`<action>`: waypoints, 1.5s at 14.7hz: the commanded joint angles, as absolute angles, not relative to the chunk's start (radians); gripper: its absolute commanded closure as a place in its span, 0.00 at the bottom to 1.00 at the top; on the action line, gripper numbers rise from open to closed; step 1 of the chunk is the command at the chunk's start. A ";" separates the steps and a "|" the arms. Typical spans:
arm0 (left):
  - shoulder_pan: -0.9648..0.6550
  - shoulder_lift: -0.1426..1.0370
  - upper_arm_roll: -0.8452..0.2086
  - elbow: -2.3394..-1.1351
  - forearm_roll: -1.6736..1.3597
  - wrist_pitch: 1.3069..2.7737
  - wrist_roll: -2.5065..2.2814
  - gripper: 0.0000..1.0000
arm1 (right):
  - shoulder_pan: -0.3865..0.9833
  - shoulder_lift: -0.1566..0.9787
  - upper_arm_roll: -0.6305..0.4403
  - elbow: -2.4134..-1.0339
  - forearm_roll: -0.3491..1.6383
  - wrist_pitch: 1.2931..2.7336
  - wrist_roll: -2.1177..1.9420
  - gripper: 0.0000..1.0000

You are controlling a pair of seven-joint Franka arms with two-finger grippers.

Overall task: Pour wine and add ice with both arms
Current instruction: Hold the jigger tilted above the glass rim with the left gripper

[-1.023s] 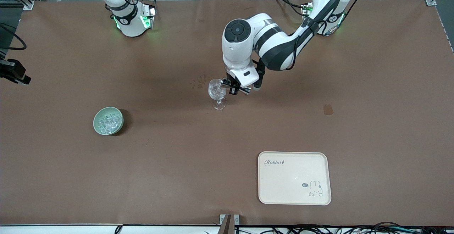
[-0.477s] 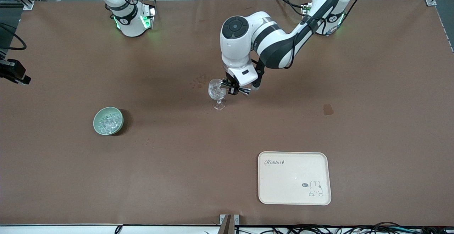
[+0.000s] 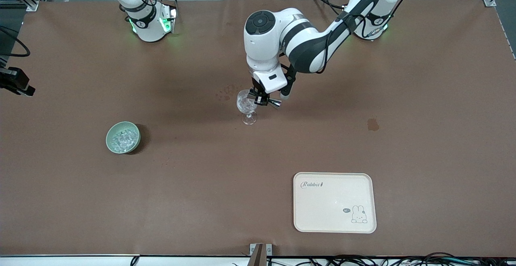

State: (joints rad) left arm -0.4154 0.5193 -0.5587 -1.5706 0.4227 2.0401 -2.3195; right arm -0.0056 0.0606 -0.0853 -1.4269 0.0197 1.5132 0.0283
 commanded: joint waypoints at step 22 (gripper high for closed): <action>-0.382 0.532 -0.551 -1.510 0.226 2.026 -2.365 0.99 | 0.008 0.031 -0.081 -1.457 0.034 1.520 0.043 0.99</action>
